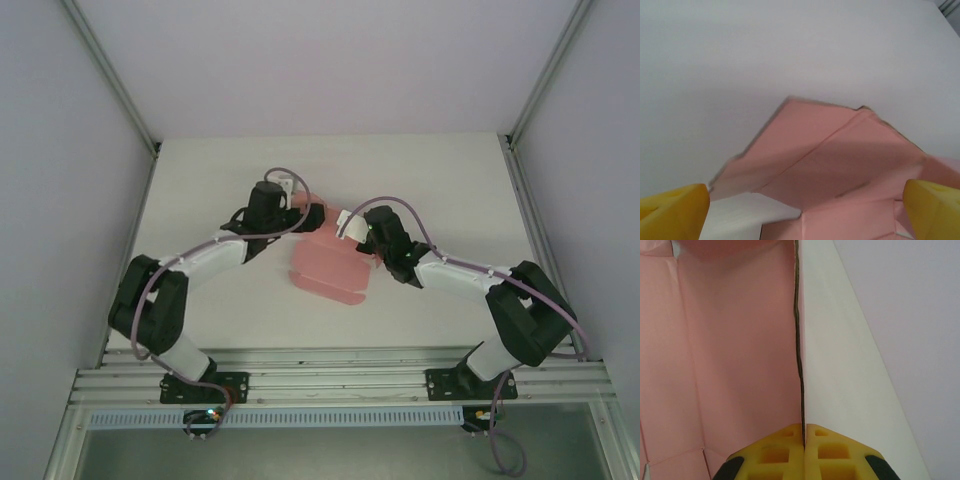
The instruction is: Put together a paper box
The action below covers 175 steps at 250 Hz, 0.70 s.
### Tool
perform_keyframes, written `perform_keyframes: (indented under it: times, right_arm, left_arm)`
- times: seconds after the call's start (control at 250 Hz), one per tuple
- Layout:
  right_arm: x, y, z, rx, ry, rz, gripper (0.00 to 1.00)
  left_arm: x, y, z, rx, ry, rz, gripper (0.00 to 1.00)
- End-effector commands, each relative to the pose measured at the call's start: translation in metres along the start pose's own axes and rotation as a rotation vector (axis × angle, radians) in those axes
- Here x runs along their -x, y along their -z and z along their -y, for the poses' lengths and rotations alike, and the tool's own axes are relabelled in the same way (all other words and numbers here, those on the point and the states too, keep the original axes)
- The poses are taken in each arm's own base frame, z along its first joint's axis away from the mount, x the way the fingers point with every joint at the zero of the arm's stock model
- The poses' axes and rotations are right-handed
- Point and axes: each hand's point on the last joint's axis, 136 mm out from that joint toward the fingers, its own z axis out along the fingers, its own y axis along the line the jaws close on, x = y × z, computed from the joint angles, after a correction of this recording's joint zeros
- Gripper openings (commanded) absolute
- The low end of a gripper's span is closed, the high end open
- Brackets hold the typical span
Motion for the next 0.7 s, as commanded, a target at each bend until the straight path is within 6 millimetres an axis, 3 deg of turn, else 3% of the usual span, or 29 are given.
perform_keyframes:
  times: [0.0,0.148,0.355,0.511,0.695]
  right_arm:
    - [0.0,0.001,0.017,-0.055,-0.024,-0.012,0.0]
    - [-0.001,0.003,0.032,-0.094,-0.066,-0.017,0.0]
    - [0.003,0.009,0.038,-0.061,-0.121,0.003,0.0]
    - [0.004,0.012,0.039,-0.041,-0.155,0.009,0.0]
    - [0.005,0.014,0.033,-0.001,-0.173,0.02,0.0]
  left_arm:
    - [-0.004,0.028,-0.003,0.017,-0.04,-0.019,1.0]
    - [-0.019,0.055,-0.023,0.067,0.002,-0.014,1.0]
    - [-0.038,0.073,-0.08,0.156,0.187,-0.002,1.0]
    - [-0.051,0.058,-0.098,0.151,0.226,-0.052,1.0]
    - [-0.037,0.024,-0.099,0.106,0.227,-0.036,1.0]
